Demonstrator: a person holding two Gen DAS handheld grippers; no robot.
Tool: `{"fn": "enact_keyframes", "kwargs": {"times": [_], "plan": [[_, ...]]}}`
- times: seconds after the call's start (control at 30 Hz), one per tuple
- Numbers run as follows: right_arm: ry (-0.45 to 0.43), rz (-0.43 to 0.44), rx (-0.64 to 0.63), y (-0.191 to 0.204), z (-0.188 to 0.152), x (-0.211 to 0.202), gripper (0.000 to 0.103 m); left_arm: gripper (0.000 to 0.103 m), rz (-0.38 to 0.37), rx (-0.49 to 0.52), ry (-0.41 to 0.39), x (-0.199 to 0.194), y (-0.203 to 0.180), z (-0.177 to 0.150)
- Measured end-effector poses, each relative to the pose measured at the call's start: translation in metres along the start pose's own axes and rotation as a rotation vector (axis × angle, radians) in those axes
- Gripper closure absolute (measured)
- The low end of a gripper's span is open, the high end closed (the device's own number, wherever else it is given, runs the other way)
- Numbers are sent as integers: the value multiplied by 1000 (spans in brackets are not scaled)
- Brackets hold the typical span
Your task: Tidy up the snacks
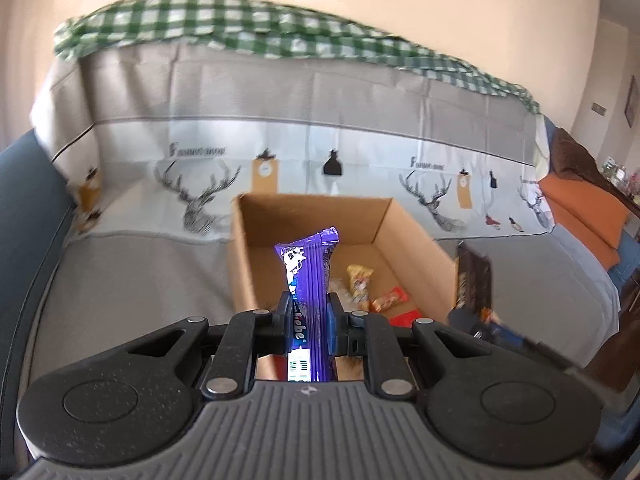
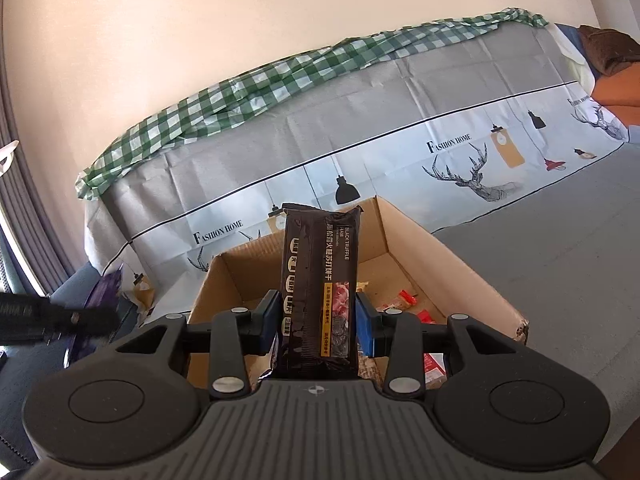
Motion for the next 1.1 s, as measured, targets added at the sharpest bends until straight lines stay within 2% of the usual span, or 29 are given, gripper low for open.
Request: {"fn": "enact_keyframes", "kwargs": {"times": [0.07,0.23,0.27,0.3,0.33,0.37,0.47,0.57,0.67,0.73,0.93,1.1], "plan": [[-14,-15,3,-2,2,3,62,86,-13,11,-22,4,-12,15],[-99,-127,23,-17,11,6,61,84,-49,-3,-87,9,-38,61],[-104,-137,25,-18,11,8,59,80,-56,-7,-95,9,-41,68],[-105,-145,24,-19,11,9,59,65,-68,-8,-100,7,-46,73],[-104,-145,24,-20,11,10,53,52,-76,-7,-106,6,-49,75],[-101,-138,22,-19,11,10,45,49,-79,-2,-114,3,-51,75],[-120,-126,9,-18,12,6,28,45,-78,4,-100,-1,-51,61],[-124,-123,12,-20,12,4,23,43,-62,-20,-55,-3,-41,35],[-116,-124,14,-20,13,6,20,33,-37,-34,-16,-5,-29,10],[-106,-116,9,-18,13,7,16,23,-18,-39,-18,-12,-22,1],[-63,-83,-5,-9,9,5,7,16,13,-45,-54,-34,-12,-6],[-41,-96,-10,-2,7,-8,3,13,34,-57,-78,-48,-9,-10]]}}
Point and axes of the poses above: each gripper's, at about its wrist camera, not at the fingertips, and x roughly the way its jaws point, y to its left, z to its top, the point moved 10 cm from there along x, roughly the way its jaws point, and after that the axes turned 14 degrees about z, right-handed, at the moved point
